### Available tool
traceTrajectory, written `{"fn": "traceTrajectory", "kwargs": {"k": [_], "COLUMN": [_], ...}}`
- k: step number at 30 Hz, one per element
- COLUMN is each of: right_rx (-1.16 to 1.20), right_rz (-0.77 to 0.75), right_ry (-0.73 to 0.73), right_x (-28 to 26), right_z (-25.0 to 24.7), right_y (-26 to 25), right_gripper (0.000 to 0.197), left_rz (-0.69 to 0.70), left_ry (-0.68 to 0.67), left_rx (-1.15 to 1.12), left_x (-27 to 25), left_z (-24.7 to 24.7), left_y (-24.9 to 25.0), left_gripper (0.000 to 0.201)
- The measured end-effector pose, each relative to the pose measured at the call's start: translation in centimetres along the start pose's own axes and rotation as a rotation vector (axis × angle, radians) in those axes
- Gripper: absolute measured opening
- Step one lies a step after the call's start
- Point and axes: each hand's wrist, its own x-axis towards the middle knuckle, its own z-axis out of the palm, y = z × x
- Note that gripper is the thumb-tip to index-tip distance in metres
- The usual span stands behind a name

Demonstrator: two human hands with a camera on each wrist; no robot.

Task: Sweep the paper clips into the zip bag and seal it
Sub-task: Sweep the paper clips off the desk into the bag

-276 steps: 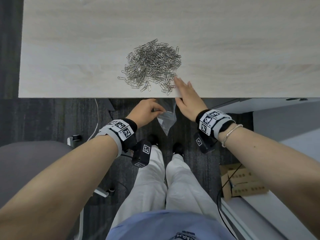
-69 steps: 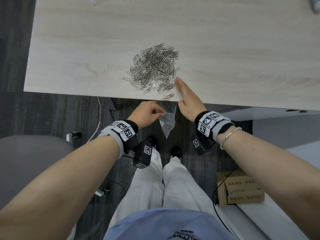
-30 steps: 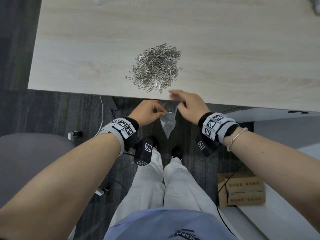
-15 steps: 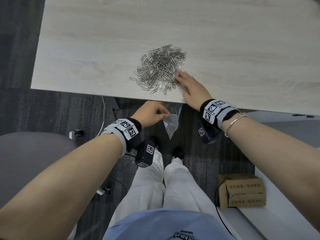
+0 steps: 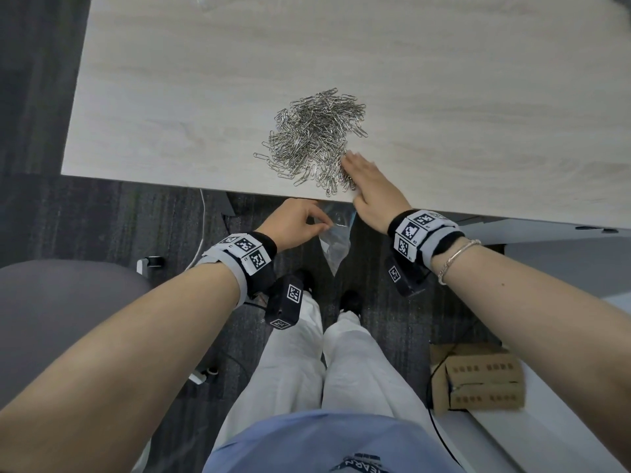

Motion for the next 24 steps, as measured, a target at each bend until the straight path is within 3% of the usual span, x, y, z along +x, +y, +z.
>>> {"fn": "traceTrajectory", "kwargs": {"k": [9, 17, 24], "right_rx": [-0.055, 0.193, 0.339], "right_rz": [-0.02, -0.077, 0.028], "right_ry": [-0.094, -0.163, 0.092], "right_x": [-2.5, -4.6, -3.6], "right_z": [1.3, 2.7, 0.3], "right_y": [-1.5, -2.3, -1.0], "right_gripper": [0.07, 0.068, 0.074], "left_rz": [0.014, 0.031, 0.008], "left_ry": [0.033, 0.011, 0.015], "left_rx": [-0.032, -0.03, -0.029], "left_x": [-0.1, -0.1, 0.0], "left_z": [0.3, 0.3, 0.3], "left_y": [0.1, -0.1, -0.1], "left_gripper": [0.014, 0.015, 0.013]}}
